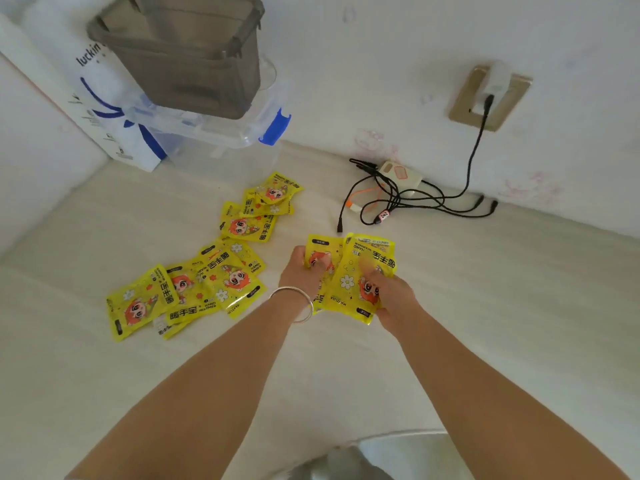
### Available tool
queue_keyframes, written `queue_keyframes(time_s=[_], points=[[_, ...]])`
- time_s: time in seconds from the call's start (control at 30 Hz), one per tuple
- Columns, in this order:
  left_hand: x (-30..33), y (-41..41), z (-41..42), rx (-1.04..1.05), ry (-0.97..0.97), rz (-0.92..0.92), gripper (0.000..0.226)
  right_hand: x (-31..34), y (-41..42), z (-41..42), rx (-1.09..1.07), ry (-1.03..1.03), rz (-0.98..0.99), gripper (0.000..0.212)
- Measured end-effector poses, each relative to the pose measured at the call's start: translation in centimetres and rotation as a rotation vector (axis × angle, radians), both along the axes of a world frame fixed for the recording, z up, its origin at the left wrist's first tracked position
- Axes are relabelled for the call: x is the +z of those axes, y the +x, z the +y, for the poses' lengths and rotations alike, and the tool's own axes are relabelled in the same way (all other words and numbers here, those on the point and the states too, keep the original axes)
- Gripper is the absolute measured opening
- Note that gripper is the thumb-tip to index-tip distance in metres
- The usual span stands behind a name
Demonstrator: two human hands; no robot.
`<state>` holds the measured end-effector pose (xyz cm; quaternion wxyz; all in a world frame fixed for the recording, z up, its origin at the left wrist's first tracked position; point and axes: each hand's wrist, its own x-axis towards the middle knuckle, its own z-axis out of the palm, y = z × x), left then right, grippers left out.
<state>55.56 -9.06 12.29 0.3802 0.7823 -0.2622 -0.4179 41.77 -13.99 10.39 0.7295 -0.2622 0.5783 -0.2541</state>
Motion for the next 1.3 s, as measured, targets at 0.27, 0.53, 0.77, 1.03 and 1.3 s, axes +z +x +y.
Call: queue_keyframes(time_s=[0.27,0.53,0.77,1.03,1.3], points=[[1.4,-11.3,0.2,-0.308,-0.003,0.181,0.077,1.3,-11.1,7.0,-0.447,-0.025,0.041,0.02],[2.7,-26.3,3.2,-0.687,0.102,0.338,0.024,2.7,-25.2,14.9,-0.879,-0.023,-0.024,0.034],[1.6,-41.4,7.1,-0.908,0.22,0.393,0.008,1.7,-37.8,22.0,-1.181,0.038,-0.045,0.053],[-4.5,-56.2,11.5,-1.096,0.356,0.182,0.013,-3.4,-51.6,28.0,-1.175,0.186,0.12,0.06],[-11.7,-60.7,12.0,-1.125,0.431,-0.188,0.05,-8.9,-56.1,28.8,-0.917,0.298,0.367,0.041]])
